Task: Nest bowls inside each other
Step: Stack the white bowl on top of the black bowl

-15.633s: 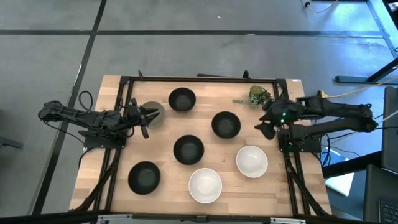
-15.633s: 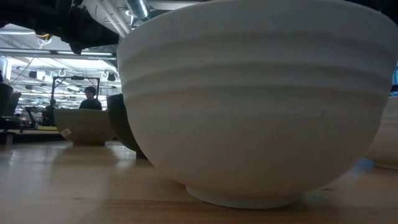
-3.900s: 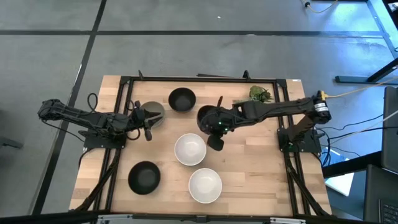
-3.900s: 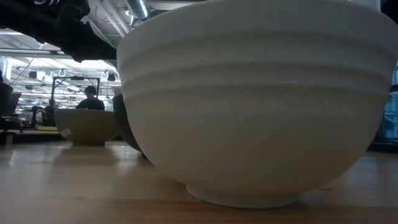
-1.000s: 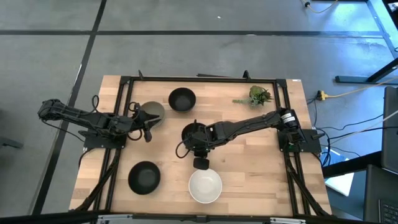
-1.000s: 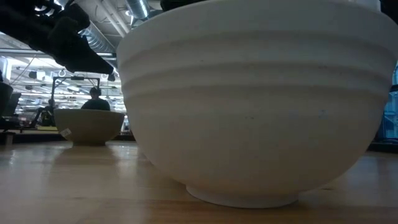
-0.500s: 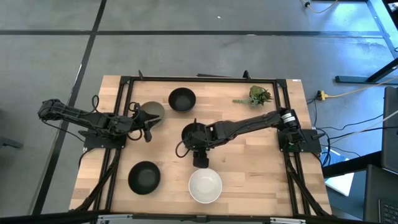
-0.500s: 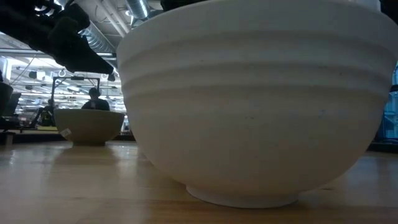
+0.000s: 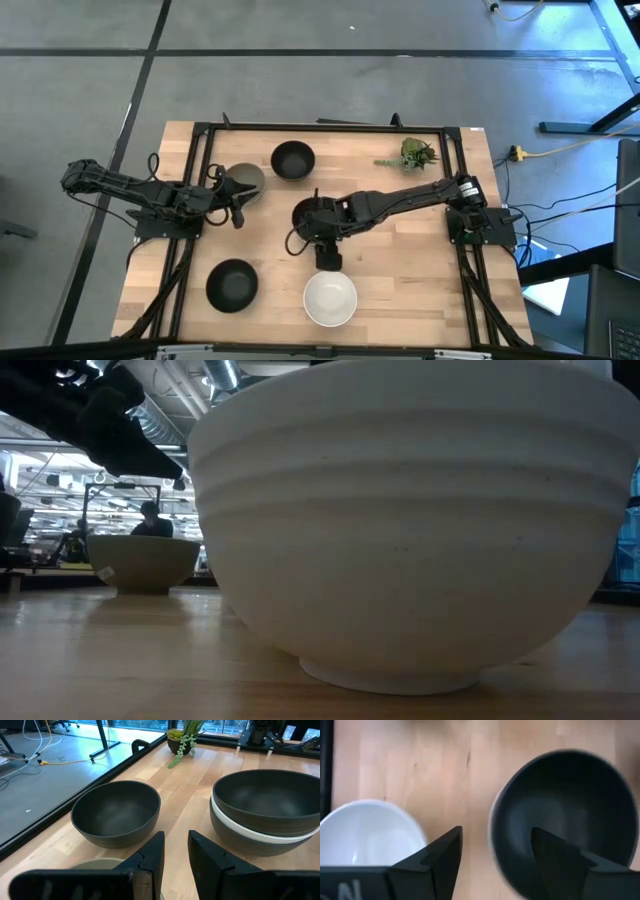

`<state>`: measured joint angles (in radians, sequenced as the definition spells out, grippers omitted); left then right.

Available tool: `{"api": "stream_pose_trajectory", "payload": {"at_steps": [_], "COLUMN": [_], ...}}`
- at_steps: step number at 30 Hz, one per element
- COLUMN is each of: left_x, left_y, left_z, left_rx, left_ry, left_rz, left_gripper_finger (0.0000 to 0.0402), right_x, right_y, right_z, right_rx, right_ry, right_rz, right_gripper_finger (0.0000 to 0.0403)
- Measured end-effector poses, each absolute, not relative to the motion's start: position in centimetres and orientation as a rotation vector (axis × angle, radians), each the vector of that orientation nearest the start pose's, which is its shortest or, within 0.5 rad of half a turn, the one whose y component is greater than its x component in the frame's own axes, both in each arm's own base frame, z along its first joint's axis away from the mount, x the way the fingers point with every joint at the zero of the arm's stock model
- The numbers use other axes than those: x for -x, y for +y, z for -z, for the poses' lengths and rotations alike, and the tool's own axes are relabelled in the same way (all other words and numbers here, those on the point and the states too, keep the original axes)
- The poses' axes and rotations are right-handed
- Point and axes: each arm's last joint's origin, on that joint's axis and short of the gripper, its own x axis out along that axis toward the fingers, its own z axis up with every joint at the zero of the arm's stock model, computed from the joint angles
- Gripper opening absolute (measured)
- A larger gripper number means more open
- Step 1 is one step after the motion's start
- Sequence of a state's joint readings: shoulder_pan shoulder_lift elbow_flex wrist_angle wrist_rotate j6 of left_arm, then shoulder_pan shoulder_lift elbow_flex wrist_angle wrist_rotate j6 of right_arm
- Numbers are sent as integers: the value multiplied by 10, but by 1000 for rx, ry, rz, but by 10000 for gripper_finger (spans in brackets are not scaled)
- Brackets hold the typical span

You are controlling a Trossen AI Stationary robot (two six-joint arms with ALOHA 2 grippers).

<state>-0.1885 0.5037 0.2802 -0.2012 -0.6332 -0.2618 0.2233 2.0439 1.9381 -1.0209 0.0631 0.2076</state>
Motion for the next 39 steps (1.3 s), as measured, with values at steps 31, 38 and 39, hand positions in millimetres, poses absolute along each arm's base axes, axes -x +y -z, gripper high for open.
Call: {"api": "stream_pose_trajectory", "payload": {"at_steps": [31,38,39], "left_x": [-126,-126,-126], "left_y": [-9,-9,-9], "left_z": [-197,-197,-197], "left_rx": [156,175,176], "left_ry": [342,339,339], "left_rz": [-394,-396,-396], "left_gripper_finger": [82,82,82], "right_x": [-366,-363,-363], "right_y": [195,194,194], "right_z": [-248,-222,-220], "right_rx": [-36,-70,-71], "right_ry": [1179,1199,1198], "right_rz": [163,190,189], "right_gripper_finger": [237,237,236]}}
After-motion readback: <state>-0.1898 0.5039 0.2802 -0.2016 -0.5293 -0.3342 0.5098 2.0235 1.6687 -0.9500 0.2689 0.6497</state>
